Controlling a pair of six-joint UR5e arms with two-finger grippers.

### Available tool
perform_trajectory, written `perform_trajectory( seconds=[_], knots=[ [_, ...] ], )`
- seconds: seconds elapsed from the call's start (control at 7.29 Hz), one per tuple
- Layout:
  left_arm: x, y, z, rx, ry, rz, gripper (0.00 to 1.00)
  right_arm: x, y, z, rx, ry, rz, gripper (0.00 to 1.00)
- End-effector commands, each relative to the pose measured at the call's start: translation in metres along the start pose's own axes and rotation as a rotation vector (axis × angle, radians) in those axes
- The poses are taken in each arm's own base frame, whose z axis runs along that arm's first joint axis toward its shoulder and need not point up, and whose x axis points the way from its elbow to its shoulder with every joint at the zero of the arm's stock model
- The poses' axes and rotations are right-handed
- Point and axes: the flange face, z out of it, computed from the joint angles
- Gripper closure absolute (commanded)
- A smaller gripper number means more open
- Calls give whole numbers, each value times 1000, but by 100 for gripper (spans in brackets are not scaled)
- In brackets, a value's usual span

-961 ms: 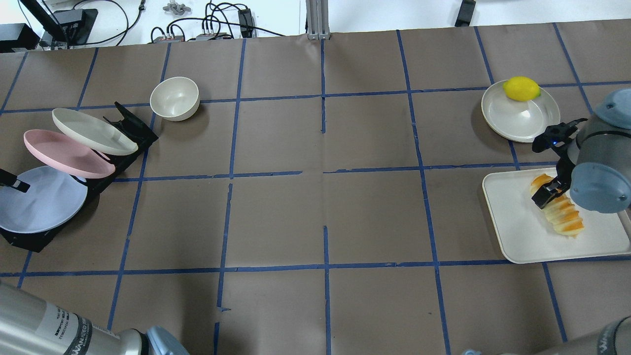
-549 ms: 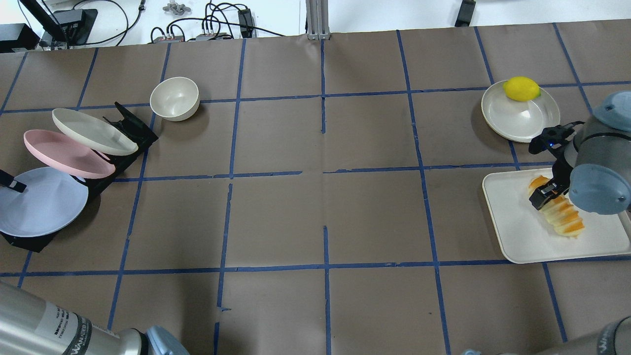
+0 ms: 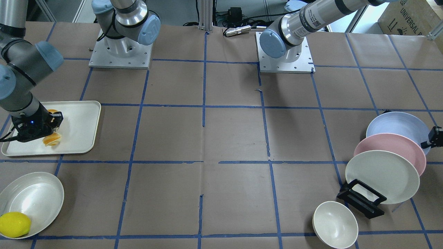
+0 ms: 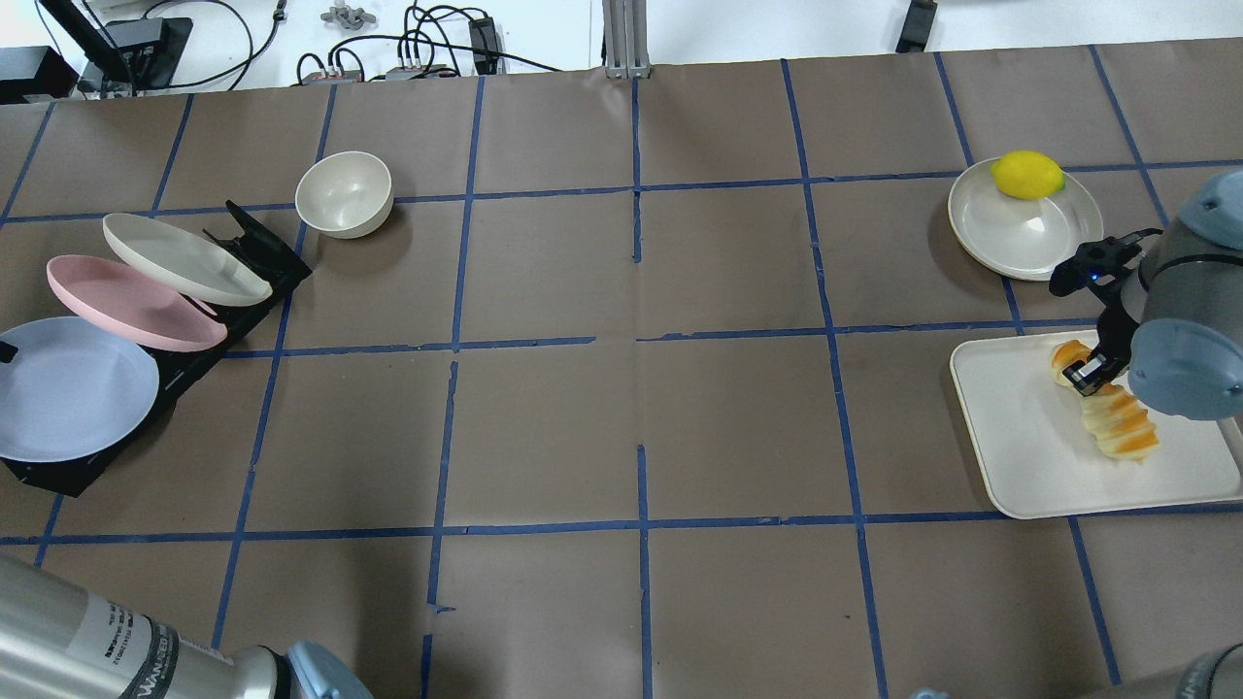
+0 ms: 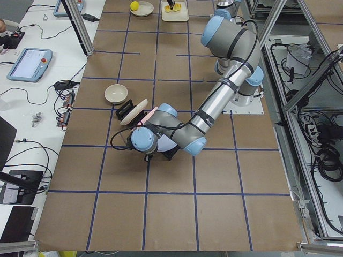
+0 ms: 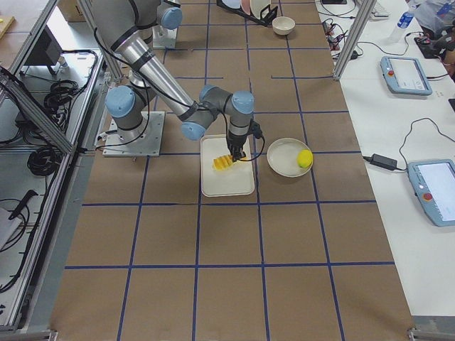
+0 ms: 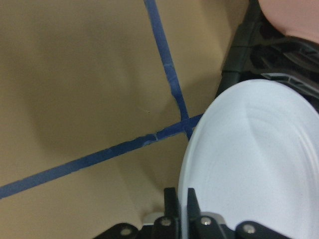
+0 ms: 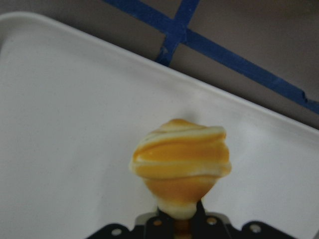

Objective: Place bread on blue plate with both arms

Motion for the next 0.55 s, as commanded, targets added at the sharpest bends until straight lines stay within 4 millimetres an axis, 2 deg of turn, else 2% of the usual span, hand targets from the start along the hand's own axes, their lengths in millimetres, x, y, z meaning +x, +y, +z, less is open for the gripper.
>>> perform_trajectory(
  seconds=[0.0, 0.14, 0.41],
  knots=[
    [2, 21, -25, 3, 18, -8, 94, -5, -1, -67, 63, 68, 112, 96],
    [10, 31, -41, 2, 29, -16, 94, -27, -17, -100, 73, 69, 140, 96],
    [45, 53, -86, 4, 41, -38, 94, -78, -49, -175, 71, 45, 234, 95]
  ],
)
